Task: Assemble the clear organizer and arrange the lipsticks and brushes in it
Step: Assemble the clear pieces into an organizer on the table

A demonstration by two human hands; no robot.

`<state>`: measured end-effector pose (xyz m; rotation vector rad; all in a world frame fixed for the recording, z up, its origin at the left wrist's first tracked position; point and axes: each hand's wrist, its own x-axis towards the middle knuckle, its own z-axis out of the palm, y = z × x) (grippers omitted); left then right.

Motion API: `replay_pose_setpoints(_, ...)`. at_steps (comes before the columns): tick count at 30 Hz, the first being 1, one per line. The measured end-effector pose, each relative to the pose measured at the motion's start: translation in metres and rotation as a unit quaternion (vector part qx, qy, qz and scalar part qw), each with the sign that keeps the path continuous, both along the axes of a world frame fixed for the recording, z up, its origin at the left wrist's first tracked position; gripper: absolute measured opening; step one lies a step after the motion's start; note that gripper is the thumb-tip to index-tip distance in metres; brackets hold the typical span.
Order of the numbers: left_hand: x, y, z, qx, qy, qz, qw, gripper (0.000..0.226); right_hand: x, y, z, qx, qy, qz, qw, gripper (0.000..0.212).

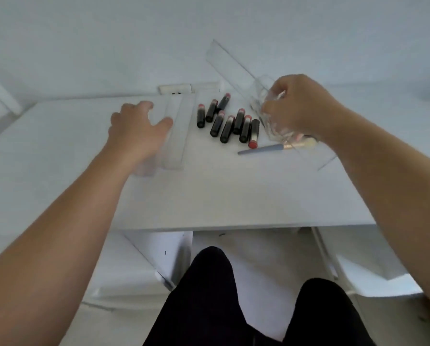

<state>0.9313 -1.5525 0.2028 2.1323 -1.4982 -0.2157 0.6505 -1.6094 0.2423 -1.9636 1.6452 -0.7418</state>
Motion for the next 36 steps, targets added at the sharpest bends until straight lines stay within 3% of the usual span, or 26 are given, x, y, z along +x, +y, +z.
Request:
replay_pose_setpoints(4,-0.031,0.012,0.014,-0.085,0.089,-0.12,0.985,0.049,0.01,0.02,-0.001,0.065,-0.099,0.013,0.993,0.011)
replay_pose_setpoints(9,-0.069,0.006,0.017,-0.039,0.241,-0.234,0.941,0.024,0.01,0.03,-0.006,0.152,-0.264,0.042,0.951,0.014)
replay_pose_setpoints(13,-0.09,-0.008,0.011,0.0,0.362,-0.267,0.893,0.012,0.007,0.025,-0.011,0.199,-0.334,0.08,0.918,0.025)
replay_pose_setpoints(16,-0.097,-0.025,0.009,-0.01,0.432,-0.224,0.874,0.004,0.005,0.01,-0.014,0.222,-0.361,0.09,0.901,0.026)
replay_pose_setpoints(19,-0.098,-0.041,0.008,-0.009,0.47,-0.19,0.862,0.003,0.003,-0.009,-0.018,0.236,-0.344,0.094,0.904,0.024)
replay_pose_setpoints(26,-0.082,-0.062,0.005,-0.039,0.437,-0.138,0.888,0.01,-0.018,-0.049,-0.022,0.264,-0.352,0.092,0.893,0.022)
replay_pose_setpoints(30,-0.081,-0.067,0.001,-0.035,0.457,-0.132,0.879,0.011,-0.027,-0.066,-0.021,0.243,-0.258,0.071,0.932,0.017)
replay_pose_setpoints(32,-0.082,-0.066,0.0,-0.028,0.497,-0.132,0.857,0.011,-0.026,-0.069,-0.024,0.223,-0.213,0.045,0.95,0.022)
replay_pose_setpoints(34,-0.084,-0.064,-0.001,-0.021,0.528,-0.134,0.839,0.013,-0.025,-0.066,-0.026,0.179,-0.172,0.029,0.968,0.023)
replay_pose_setpoints(36,-0.085,-0.064,-0.004,-0.023,0.52,-0.128,0.844,0.017,-0.023,-0.061,-0.027,0.126,-0.116,0.04,0.984,0.017)
